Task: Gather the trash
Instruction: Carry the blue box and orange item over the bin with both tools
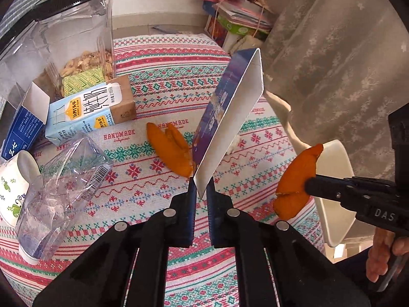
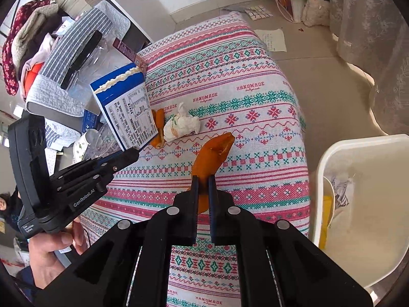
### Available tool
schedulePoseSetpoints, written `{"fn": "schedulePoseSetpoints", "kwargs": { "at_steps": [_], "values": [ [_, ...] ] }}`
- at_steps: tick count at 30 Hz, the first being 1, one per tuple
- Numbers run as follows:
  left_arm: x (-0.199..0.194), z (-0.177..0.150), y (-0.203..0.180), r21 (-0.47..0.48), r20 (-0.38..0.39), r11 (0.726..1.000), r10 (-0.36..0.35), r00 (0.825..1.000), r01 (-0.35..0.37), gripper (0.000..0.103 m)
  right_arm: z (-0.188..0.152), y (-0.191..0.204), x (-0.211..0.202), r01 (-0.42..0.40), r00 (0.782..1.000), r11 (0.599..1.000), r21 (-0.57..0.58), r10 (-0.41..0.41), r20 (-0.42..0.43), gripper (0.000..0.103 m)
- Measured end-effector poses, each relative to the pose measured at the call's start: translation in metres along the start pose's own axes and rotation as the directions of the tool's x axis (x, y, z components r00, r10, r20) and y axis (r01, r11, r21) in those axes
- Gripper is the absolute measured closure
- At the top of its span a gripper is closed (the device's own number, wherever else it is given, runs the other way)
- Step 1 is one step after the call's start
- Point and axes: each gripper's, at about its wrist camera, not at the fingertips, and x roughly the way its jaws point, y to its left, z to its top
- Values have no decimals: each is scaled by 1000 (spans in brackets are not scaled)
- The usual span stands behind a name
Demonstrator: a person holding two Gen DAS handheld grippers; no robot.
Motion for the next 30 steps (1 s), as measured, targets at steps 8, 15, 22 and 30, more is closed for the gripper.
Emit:
{"fn": "schedulePoseSetpoints", "kwargs": {
  "at_steps": [8, 15, 22, 30],
  "values": [
    [0, -9, -44, 37, -26, 994, -105, 994, 106, 96, -9, -23, -27, 39, 998, 999, 7, -39, 45, 97],
    [10, -12, -100, 88, -77, 974, -203, 976, 209, 96, -32, -59, -74, 187, 973, 982, 38, -190, 127, 97],
    [38, -29, -173, 181, -187, 930, -287, 940, 320, 96, -59, -93, -106, 366, 911, 928, 66, -372, 178, 97],
    [66, -38, -213, 206, -264, 911, -301, 916, 358, 96, -69, -119, -107, 403, 900, 911, 89, -412, 146, 97]
  ]
}}
